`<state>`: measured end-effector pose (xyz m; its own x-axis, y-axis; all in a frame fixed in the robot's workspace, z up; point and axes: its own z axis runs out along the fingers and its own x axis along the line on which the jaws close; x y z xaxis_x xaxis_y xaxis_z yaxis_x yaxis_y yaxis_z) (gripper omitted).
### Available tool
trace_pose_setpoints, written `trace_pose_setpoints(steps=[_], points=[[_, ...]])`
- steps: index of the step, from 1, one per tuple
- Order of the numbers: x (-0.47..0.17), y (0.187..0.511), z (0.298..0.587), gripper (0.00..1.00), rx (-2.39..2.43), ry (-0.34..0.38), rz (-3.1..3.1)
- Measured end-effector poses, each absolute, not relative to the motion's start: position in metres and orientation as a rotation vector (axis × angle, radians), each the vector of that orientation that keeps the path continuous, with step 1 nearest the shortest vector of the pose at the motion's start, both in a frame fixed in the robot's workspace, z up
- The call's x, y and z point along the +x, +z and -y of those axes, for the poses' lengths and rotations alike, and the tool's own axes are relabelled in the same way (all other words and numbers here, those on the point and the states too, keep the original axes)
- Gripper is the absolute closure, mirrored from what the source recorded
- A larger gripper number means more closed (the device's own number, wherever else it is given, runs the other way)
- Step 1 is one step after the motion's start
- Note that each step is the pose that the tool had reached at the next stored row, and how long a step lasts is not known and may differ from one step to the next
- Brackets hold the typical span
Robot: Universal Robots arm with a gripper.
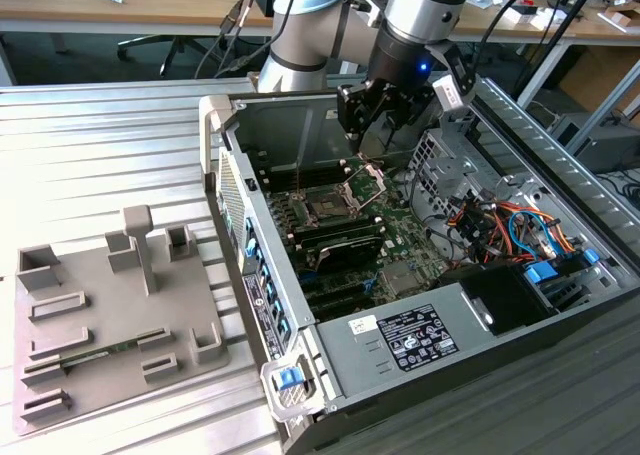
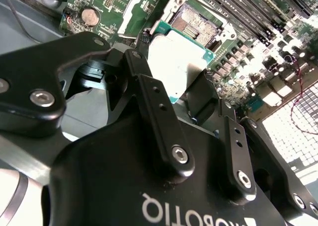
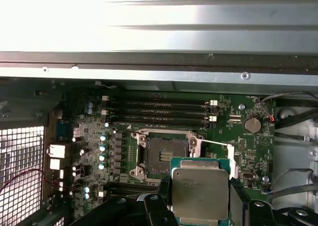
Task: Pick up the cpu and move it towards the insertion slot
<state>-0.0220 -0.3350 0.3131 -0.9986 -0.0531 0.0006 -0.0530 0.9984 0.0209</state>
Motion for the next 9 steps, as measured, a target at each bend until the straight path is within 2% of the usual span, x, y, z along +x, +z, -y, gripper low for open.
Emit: trace_pose_setpoints(steps=[9], points=[[-0.022, 0.3118, 0.3329, 0.45, 0.083, -0.033, 3.139]])
